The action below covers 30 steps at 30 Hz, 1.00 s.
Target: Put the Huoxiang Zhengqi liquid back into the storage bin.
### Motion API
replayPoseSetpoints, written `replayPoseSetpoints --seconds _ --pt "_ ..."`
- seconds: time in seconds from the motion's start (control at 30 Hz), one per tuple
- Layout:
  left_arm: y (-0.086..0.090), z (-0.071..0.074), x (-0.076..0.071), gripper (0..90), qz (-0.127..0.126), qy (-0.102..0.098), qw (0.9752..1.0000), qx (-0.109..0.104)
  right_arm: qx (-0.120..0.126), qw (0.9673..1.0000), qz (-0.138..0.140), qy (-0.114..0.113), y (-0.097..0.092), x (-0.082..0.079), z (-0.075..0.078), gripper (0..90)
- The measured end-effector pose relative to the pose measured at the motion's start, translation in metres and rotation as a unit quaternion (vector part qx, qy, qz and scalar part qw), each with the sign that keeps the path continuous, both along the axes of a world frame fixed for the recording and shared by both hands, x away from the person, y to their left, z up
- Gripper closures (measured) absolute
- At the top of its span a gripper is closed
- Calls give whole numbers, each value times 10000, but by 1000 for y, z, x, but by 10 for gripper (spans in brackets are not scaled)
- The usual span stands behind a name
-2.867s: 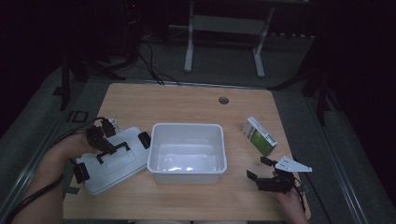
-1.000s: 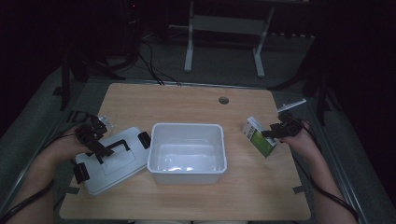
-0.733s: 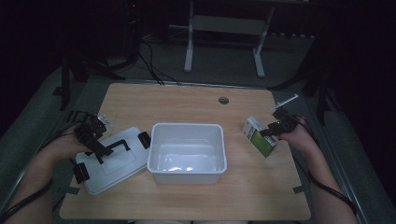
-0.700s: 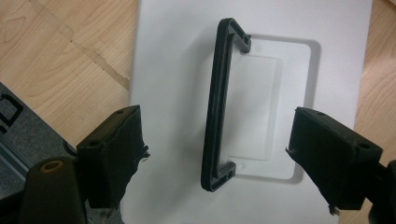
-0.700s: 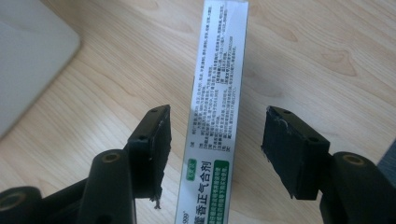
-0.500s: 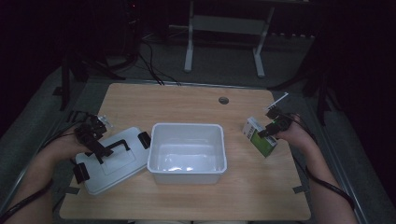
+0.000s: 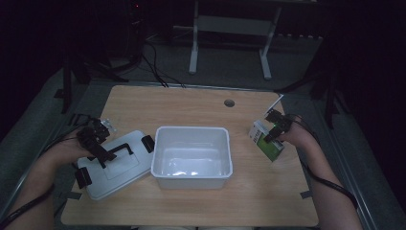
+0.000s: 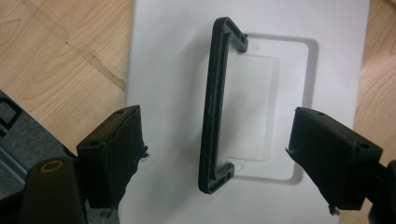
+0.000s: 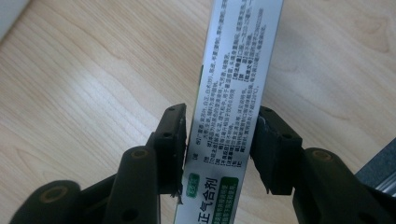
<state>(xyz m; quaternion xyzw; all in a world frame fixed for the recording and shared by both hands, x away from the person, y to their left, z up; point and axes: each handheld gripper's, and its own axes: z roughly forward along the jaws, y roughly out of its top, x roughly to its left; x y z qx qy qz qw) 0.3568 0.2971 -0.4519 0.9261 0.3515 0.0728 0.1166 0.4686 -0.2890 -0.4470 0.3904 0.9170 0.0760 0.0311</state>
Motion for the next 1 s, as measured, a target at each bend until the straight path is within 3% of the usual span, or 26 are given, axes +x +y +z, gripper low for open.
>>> replayPoseSetpoints --seconds 0.27,0.63,1.0 --pt "0 -2 0 179 11 20 10000 -3 -223 9994 -102 254 5 5 -6 568" --pt "-1 -5 0 179 9 46 10000 -6 -377 9988 -187 258 8 7 -10 629" --pt "0 -3 0 179 15 16 10000 12 -390 9987 93 319 5 -2 -5 632"
